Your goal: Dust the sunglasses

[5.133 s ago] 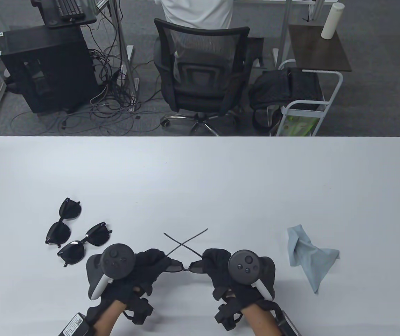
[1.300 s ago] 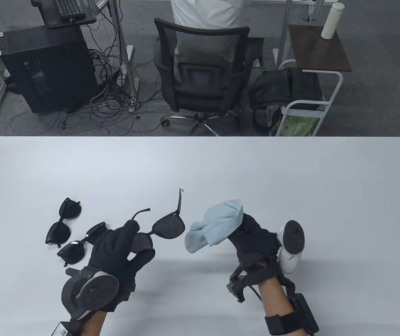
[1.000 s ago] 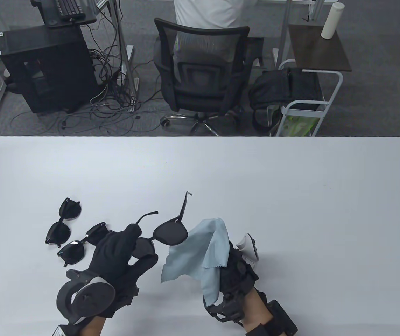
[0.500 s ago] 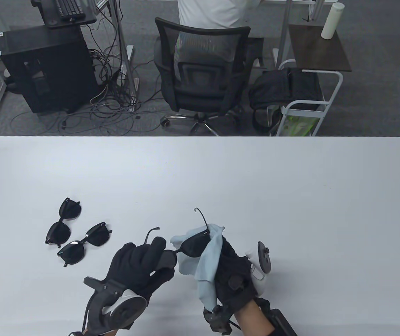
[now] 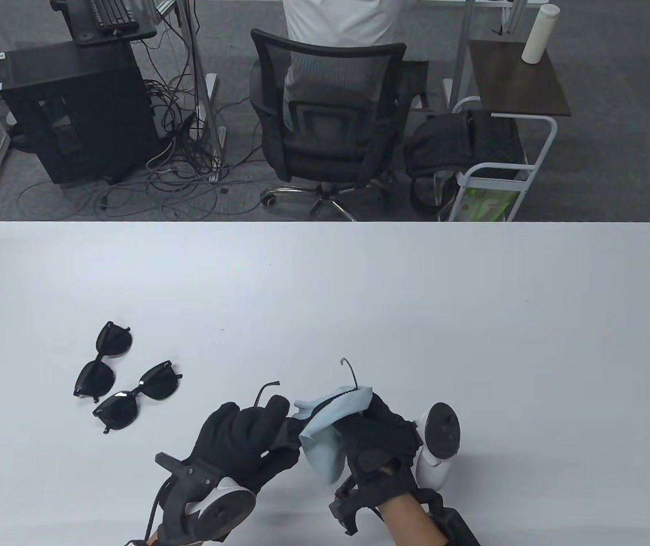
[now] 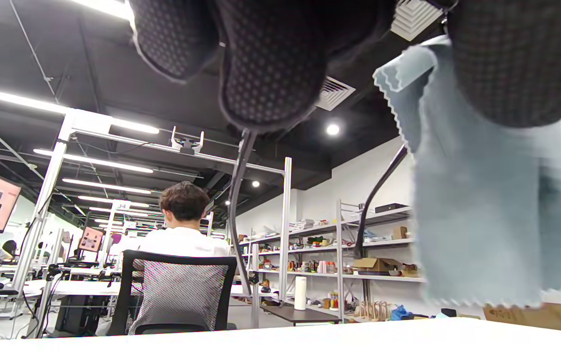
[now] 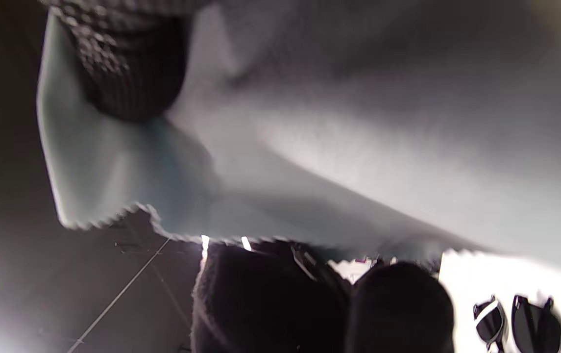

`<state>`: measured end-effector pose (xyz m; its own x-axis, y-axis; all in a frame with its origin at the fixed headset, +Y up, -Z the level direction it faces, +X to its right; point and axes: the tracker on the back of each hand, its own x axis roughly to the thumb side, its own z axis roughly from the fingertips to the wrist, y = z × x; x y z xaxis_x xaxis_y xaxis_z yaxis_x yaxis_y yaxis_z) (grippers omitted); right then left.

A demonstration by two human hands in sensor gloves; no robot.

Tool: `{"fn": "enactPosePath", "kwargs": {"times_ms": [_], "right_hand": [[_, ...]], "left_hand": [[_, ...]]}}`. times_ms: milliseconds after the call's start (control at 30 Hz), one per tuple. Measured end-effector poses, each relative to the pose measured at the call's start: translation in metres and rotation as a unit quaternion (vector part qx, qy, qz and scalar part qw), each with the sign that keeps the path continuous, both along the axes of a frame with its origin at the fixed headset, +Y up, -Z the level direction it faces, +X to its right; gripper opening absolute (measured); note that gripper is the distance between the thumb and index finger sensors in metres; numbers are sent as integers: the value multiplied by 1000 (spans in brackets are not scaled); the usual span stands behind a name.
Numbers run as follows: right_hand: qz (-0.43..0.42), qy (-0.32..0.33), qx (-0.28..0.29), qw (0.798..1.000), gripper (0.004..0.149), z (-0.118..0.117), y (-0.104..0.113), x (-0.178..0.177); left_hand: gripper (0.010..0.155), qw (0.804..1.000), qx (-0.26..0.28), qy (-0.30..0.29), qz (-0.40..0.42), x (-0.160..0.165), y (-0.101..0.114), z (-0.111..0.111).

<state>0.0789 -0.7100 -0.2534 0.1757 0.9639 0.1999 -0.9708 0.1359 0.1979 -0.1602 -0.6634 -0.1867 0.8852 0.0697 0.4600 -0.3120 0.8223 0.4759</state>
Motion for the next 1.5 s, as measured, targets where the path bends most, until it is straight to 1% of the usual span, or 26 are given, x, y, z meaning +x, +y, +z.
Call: {"fn": "enactPosePath", "kwargs": {"times_ms": [100, 167, 233, 333, 400, 500, 600, 800, 933, 1067, 1133, 1200, 1267, 1333, 1433, 1500], "right_hand": [[11, -7, 9, 1000, 38, 0, 2, 2], [10, 6, 11, 1000, 39, -1, 1, 1], [6, 28, 5, 1000, 40, -3, 0, -2], [-40, 96, -17, 994, 43, -7, -2, -8], [-45, 116, -31, 992, 45, -8, -4, -11], [-32, 99, -41, 994, 47, -10, -12, -11], [-18, 48, -57, 997, 43, -11, -17, -7], [14, 14, -44, 999, 39, -10, -20, 0], [41, -9, -15, 999, 37, -7, -15, 2], [48, -3, 1, 999, 39, -5, -9, 0], [48, 13, 6, 999, 39, -6, -9, -2], [35, 37, -5, 999, 40, -8, -9, -5], [13, 80, -10, 997, 41, -11, -11, -8], [7, 99, -14, 995, 43, -12, -13, -10], [7, 86, -26, 996, 44, -11, -14, -10], [27, 44, -19, 998, 44, -9, -11, -6]], "left_hand": [[92, 1000, -15, -4, 11, -1, -2, -2], [92, 1000, -18, -1, 15, -4, -1, -4], [92, 1000, -20, 6, 13, -7, -1, -6], [92, 999, -39, 13, 27, -13, -5, -12], [92, 998, -47, 17, 29, -15, -7, -16], [92, 999, -47, 24, 13, -15, -12, -19], [92, 999, -48, 19, 6, -12, -14, -19], [91, 999, -54, 3, 1, -3, -16, -15], [92, 998, -60, -1, 5, -3, -17, -15], [92, 998, -65, 3, 15, -8, -16, -17], [92, 998, -59, 8, 12, -10, -15, -17], [92, 998, -58, 13, 12, -12, -14, -18], [92, 998, -59, 18, 15, -14, -15, -20], [92, 998, -59, 24, 12, -15, -16, -21], [91, 998, -63, 25, 12, -16, -17, -22], [91, 998, -63, 20, 11, -14, -18, -21]]}}
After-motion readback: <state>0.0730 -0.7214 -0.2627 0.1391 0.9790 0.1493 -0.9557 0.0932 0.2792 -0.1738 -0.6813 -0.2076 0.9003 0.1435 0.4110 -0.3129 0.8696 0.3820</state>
